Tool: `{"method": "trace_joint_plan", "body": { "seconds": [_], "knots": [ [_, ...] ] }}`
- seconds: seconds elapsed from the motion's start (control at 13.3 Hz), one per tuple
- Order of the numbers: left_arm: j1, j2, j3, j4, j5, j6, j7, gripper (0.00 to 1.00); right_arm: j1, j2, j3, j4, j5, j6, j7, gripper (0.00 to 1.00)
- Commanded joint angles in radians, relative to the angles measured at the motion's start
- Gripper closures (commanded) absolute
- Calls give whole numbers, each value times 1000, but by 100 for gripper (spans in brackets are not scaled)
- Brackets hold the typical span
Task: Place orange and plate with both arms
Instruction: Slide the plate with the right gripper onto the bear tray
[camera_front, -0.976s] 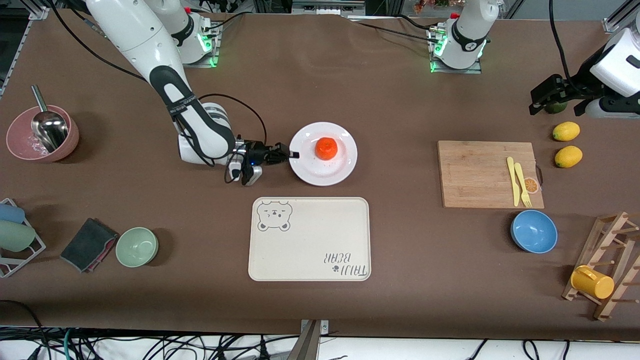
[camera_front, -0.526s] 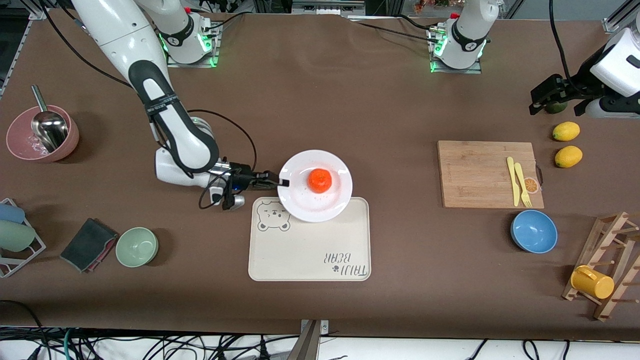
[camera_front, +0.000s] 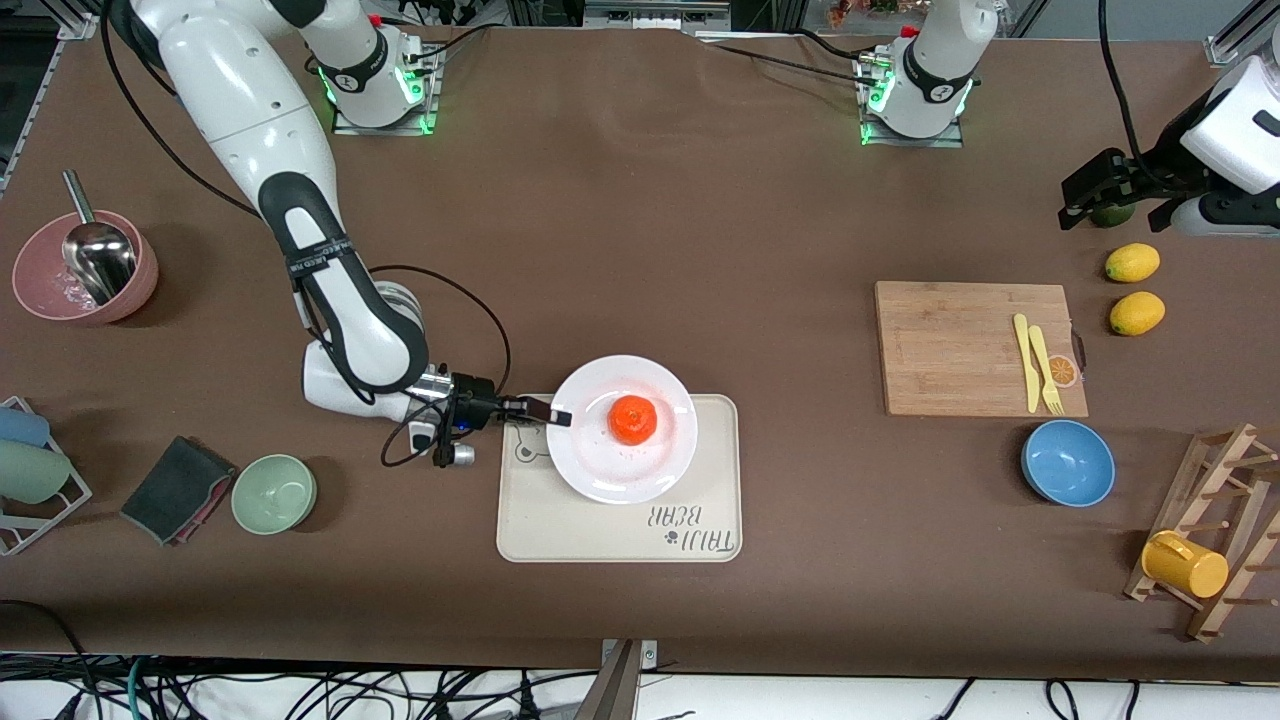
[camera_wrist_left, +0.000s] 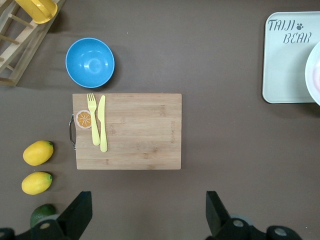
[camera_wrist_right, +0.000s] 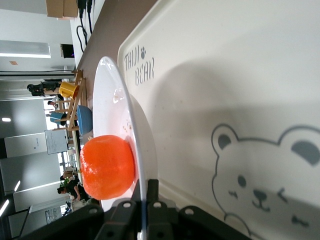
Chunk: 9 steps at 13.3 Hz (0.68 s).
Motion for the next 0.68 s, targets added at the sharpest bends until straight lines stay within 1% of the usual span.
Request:
{"method": "trace_joint_plan", "body": {
  "seconds": [0.0, 0.38, 0.45, 0.53, 0.6],
  "knots": [
    [4, 16, -1, 35, 13, -24, 3, 0, -2, 124, 1, 165, -50, 2, 33, 100],
    [4, 16, -1, 35, 13, -24, 3, 0, 9, 151, 0, 178, -55, 5, 22, 100],
    [4, 16, -1, 35, 13, -24, 3, 0, 9, 153, 0, 178, -64, 5, 22, 97],
    [4, 16, -1, 35, 13, -24, 3, 0, 9, 155, 0, 178, -66, 5, 22, 87],
    [4, 16, -1, 35, 13, -24, 3, 0, 9, 155, 0, 178, -73, 5, 24, 47]
  ]
}}
